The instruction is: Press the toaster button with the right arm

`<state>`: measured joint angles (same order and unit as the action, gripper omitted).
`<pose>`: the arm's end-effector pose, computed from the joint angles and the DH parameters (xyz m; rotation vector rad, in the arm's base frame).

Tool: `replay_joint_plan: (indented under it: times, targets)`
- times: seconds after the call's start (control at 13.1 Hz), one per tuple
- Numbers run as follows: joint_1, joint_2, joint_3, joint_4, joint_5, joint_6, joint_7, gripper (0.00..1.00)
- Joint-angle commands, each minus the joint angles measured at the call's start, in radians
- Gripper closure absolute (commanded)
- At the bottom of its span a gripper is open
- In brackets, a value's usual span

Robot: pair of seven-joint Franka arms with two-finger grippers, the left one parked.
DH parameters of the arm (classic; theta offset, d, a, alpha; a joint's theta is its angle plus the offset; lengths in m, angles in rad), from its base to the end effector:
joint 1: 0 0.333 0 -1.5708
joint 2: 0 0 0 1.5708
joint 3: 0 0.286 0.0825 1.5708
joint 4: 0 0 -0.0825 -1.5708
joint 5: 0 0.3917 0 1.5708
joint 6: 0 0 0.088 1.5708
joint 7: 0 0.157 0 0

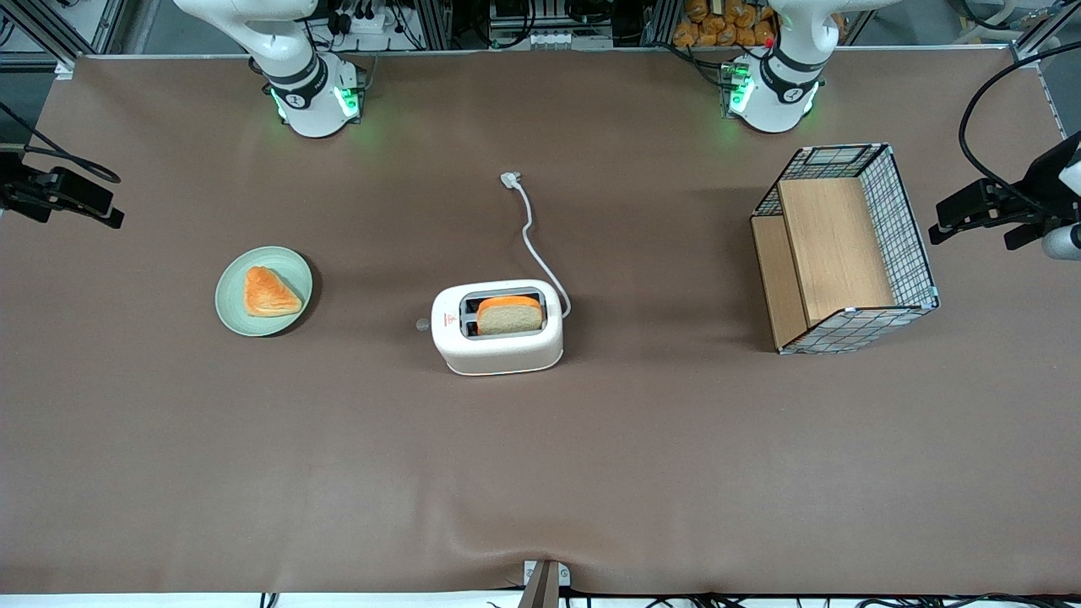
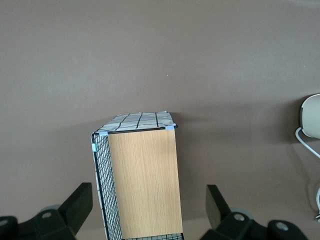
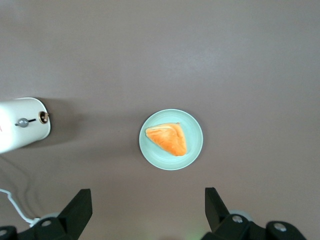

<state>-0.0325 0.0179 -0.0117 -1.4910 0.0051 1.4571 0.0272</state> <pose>0.5527 -0.0235 0.5627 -3.1333 0.1112 0.0812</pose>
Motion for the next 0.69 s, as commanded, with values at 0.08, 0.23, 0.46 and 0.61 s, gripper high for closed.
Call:
replay_joint_plan:
  times: [0.08, 0.23, 0.46, 0.61]
  targets:
    - [-0.003, 0.002, 0.015, 0.020, -0.051, -0.011, -0.035, 0.00]
    - [-0.003, 0.010, 0.015, 0.020, -0.056, -0.011, -0.033, 0.00]
    - [-0.007, 0.007, 0.012, 0.032, -0.054, 0.003, -0.029, 0.00]
    - [-0.011, 0.007, 0.013, 0.037, -0.053, 0.000, -0.029, 0.00]
